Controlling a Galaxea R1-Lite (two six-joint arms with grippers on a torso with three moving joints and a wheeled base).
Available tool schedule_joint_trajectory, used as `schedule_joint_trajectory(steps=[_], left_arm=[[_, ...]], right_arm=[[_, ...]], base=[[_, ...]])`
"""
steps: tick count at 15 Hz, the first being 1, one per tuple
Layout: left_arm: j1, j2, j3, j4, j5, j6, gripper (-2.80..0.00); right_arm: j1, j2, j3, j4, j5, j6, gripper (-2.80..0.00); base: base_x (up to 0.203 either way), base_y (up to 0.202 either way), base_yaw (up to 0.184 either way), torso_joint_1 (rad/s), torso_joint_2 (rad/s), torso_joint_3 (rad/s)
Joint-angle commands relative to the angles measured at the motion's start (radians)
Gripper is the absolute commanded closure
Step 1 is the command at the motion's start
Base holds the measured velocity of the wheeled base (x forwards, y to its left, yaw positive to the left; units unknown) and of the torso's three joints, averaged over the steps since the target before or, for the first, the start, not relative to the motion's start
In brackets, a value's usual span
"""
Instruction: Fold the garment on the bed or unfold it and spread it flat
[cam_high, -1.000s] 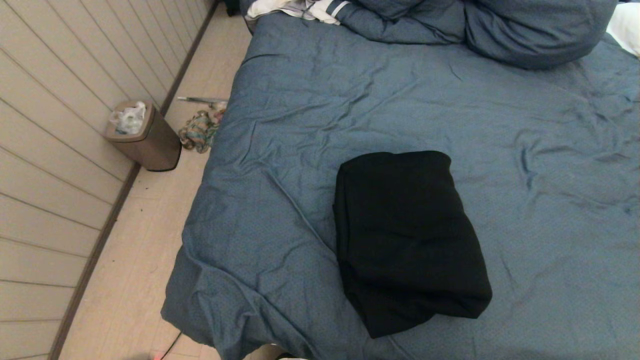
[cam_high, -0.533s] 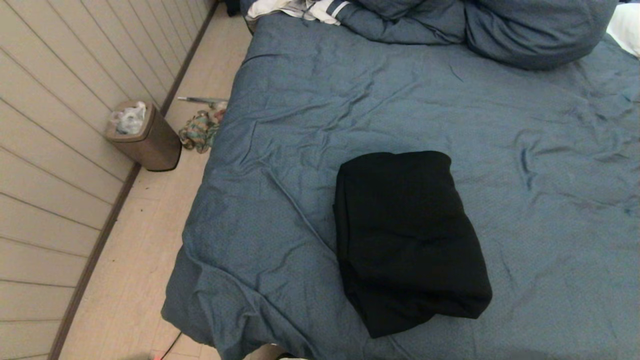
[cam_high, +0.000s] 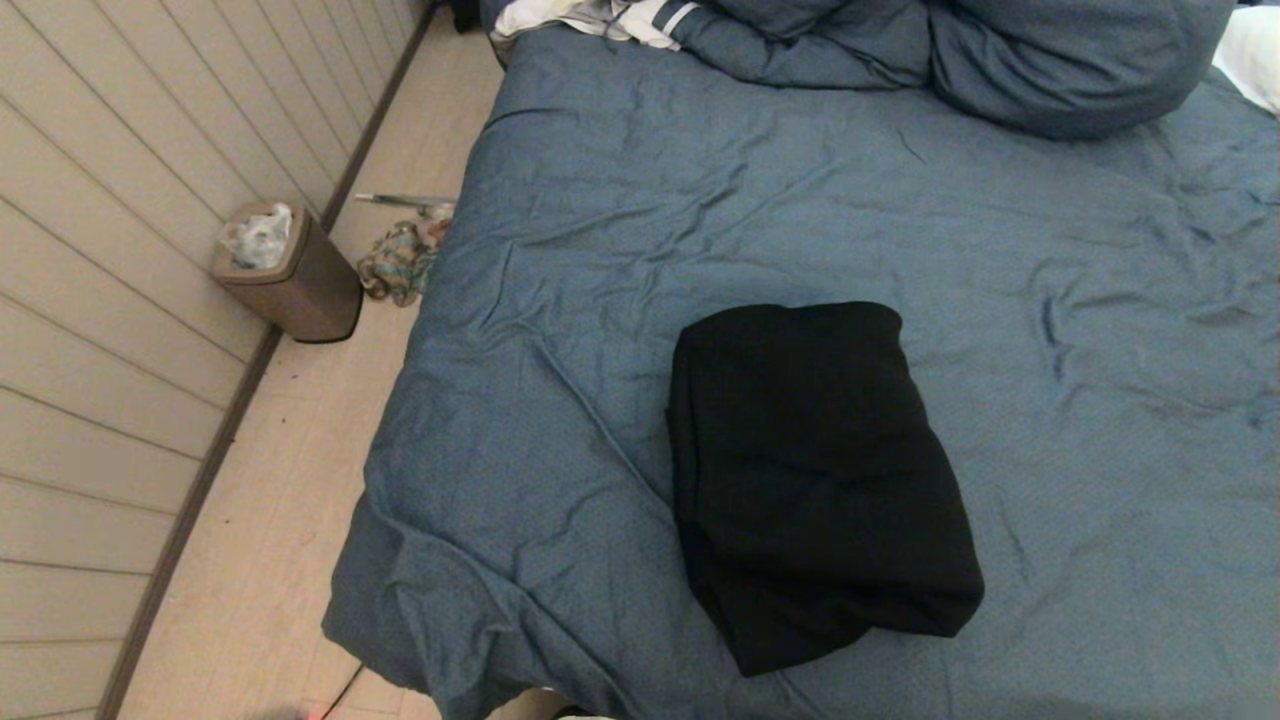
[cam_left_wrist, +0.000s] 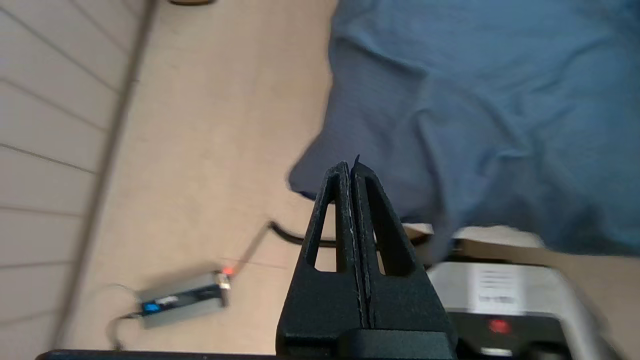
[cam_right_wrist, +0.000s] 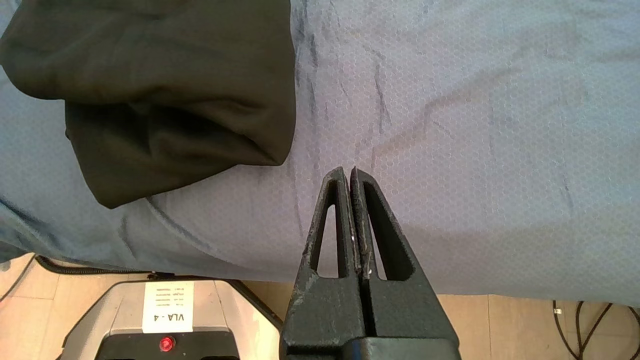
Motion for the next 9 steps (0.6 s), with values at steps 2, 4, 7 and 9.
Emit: schedule_joint_trajectory(steps=[2,4,7,9], left_arm=[[-0.001,0.000,0.023,-0.021,-0.006,0.005,0.00],[-0.001,0.000,0.023,-0.025,-0.006,-0.022,0.00],[-0.001,0.000,0.022,-0.025,-0.005,-0.022,0.00],[-0.001,0.000,0.023,-0.025,-0.006,-0.022,0.00]], right_arm=[[0.000,-0.005,0.001,0.000,-0.001,0.005,0.00],[0.000,-0.004,0.001,-0.002,-0.009,0.092,0.00],[0.000,-0.003,0.003,-0.009,-0.015,0.068,0.00],[0.001,-0.004,0.013,-0.031,0.010,-0.105,0.00]], base=[[0.000,0.000,0.000,0.000,0.00,0.000],[0.000,0.000,0.000,0.000,0.00,0.000],[0.000,0.000,0.000,0.000,0.00,0.000],[0.000,0.000,0.000,0.000,0.00,0.000]])
